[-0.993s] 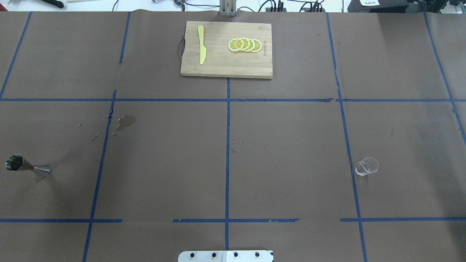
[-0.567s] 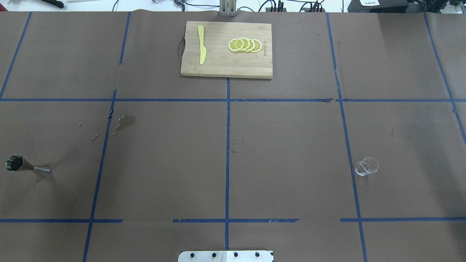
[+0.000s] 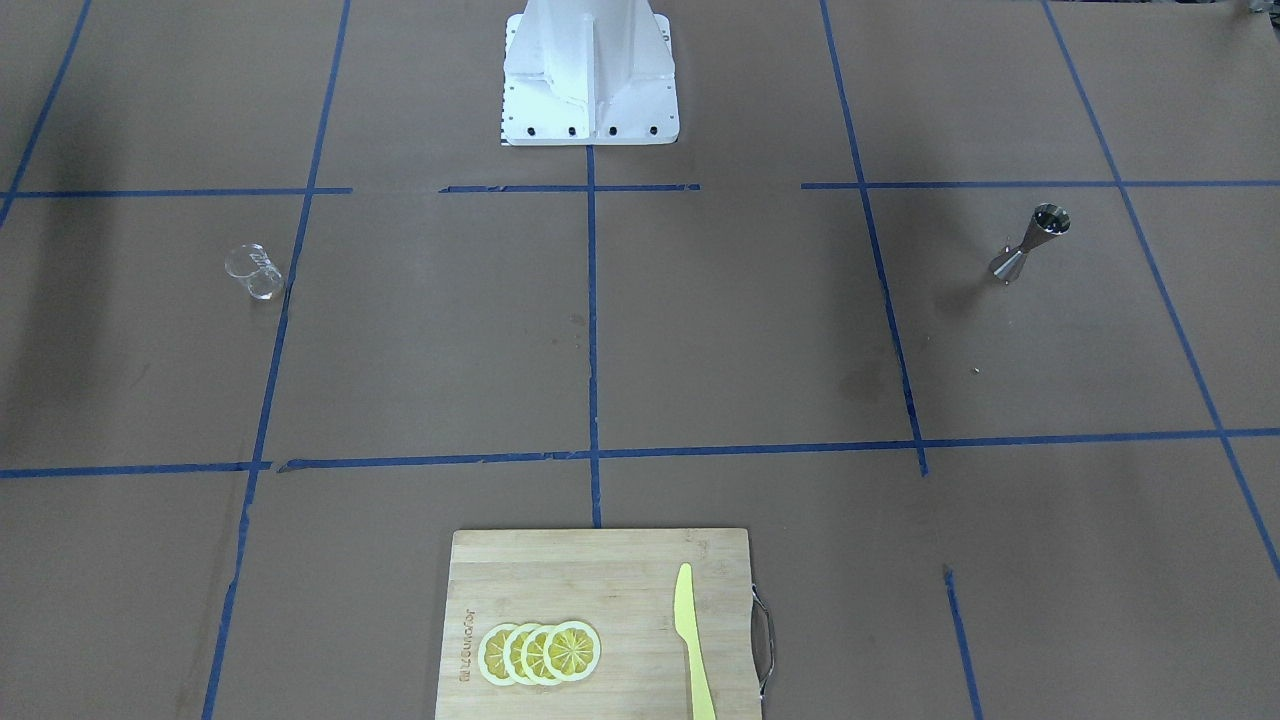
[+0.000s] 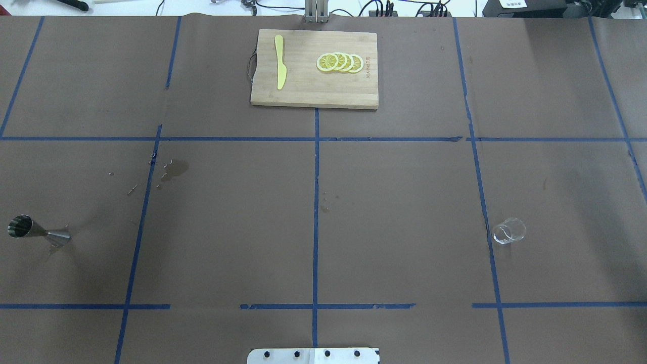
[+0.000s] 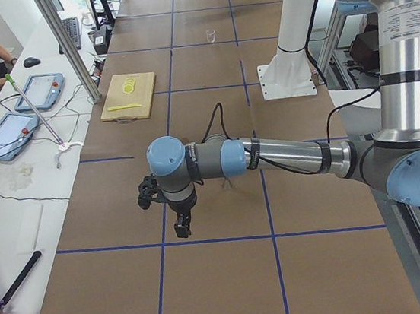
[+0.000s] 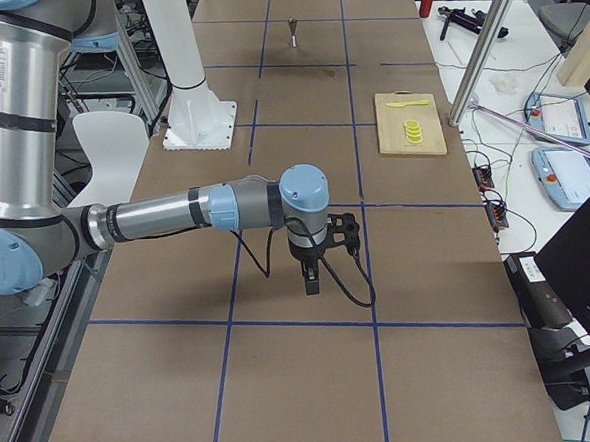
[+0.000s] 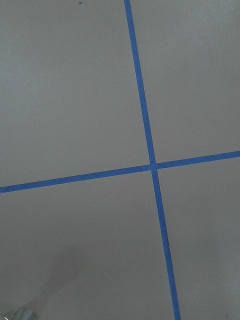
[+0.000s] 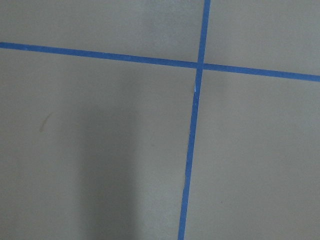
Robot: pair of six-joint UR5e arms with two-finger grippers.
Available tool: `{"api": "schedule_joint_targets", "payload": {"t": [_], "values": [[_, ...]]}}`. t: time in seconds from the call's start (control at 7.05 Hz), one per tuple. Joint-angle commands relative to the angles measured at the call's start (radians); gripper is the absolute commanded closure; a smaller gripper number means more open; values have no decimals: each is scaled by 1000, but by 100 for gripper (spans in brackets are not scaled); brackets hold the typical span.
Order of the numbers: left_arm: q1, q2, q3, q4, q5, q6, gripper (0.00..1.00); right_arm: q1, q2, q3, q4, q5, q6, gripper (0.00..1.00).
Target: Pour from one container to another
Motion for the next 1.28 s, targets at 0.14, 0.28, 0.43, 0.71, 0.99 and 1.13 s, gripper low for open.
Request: {"api": "schedule_joint_targets", "payload": {"t": [0.14,0.28,0.43,0.71,0.99,1.13], "values": [[-9,72,-27,5,-3,2,0,-2,-1,-25,1,-23,8,0],[-9,74,-36,6,-2,2,0,-2,-1,-32,-1,-20,9,0],[-11,76,-41,6,-8,3,0,-2,-1,-32,-1,-17,9,0],[-12,116,-94,9,-11,5,0,-2,-1,-32,-2,-6,9,0],[-12,119,-84,5,-11,5,0,-2,-1,-33,-2,-6,8,0],[-12,119,-81,3,-11,6,0,-3,-1,-33,-2,-6,8,0]]}}
